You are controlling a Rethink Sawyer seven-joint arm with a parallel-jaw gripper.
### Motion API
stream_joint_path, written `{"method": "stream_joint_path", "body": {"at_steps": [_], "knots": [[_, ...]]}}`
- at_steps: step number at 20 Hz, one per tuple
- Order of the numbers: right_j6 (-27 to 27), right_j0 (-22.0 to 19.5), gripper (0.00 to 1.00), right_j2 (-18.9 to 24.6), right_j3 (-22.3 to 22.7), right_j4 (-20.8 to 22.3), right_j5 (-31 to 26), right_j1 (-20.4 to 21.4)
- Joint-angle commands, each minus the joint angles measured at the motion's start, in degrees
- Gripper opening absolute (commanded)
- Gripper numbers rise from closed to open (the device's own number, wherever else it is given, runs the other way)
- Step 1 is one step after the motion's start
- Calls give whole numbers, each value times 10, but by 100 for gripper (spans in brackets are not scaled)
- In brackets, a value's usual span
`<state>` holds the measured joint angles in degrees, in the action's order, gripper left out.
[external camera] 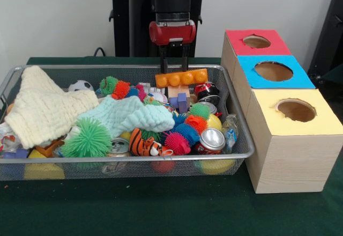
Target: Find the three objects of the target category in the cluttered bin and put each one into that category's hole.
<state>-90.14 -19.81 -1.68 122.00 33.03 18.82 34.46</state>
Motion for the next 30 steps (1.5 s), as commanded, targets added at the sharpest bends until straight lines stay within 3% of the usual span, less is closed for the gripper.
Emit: {"method": "stream_joint_path", "body": {"at_steps": [1, 13, 23, 30], "knots": [[-121, -17, 100, 67, -71, -62, -33, 16], [-87, -24, 100, 109, -132, -155, -205, 10], [-65, -45, 100, 136, -142, -164, -260, 17], [-69, -21, 100, 125, -164, -184, -299, 20]]}}
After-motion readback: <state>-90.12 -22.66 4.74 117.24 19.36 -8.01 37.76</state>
